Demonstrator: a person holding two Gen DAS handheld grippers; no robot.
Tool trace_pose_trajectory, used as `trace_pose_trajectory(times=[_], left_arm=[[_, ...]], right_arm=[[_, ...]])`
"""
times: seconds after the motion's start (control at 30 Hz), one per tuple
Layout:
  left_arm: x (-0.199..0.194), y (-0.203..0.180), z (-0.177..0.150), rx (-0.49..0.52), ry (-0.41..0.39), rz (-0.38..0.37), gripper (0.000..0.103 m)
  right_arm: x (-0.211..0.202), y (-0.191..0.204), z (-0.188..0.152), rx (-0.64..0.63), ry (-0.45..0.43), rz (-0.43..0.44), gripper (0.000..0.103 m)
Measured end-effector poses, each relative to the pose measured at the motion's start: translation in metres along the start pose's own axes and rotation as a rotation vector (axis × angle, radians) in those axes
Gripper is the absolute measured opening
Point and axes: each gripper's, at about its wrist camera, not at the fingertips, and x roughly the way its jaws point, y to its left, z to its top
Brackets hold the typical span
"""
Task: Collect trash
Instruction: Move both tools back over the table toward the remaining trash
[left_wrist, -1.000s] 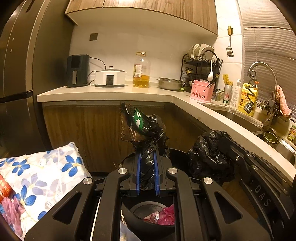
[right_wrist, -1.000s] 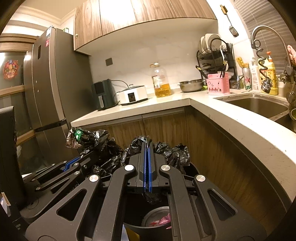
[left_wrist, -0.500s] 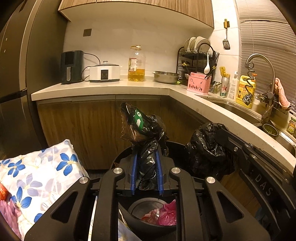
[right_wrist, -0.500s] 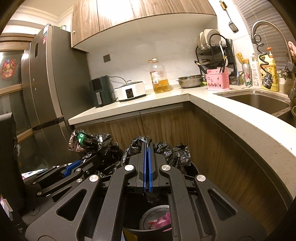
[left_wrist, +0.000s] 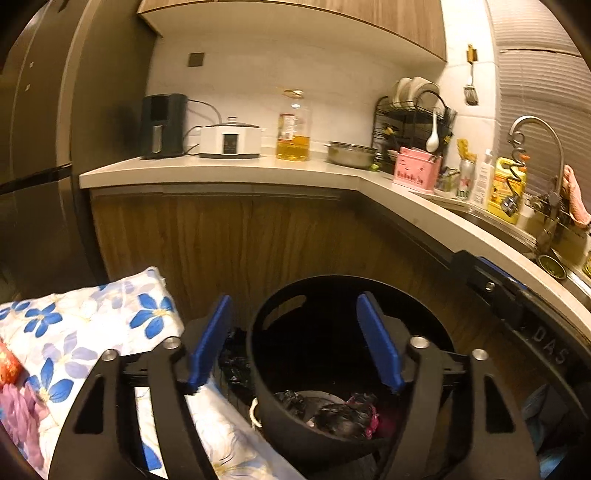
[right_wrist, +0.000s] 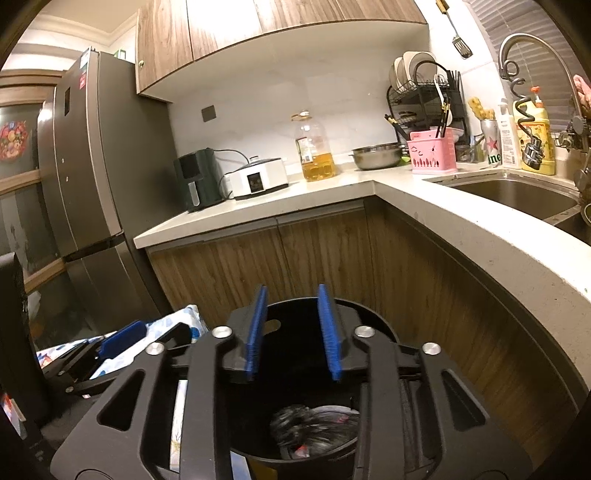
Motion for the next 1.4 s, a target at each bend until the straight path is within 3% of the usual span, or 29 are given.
trace_pose_trajectory(times=[0.07, 0.27, 0.4, 0.57, 1.4], left_arm=[[-0.005, 0.003, -0.002, -0.005, -0.013, 0.021, 0.084], [-0.022, 0.010, -0.011, 0.017, -0.022, 0.086, 0.088], [-0.038, 0.020, -0.015, 0.003, -0.035, 0.131, 0.095], [-0.062, 0.034, -0.020, -0.026, -0.050, 0.166, 0.097], [-0.160, 0.082, -0.061, -0.086, -0.095, 0.280, 0.097]], right_arm=[[-0.003, 0.002, -0.002, -0.001, 0.001, -0.001, 0.044], [-0.014, 0.009, -0.008, -0.009, 0.000, -0.009, 0.070], [-0.024, 0.014, -0.013, -0.016, 0.006, -0.021, 0.078], [-0.042, 0.021, -0.020, -0.028, 0.015, -0.045, 0.086], [-0.111, 0.076, -0.059, -0.018, -0.011, -0.002, 0.089]])
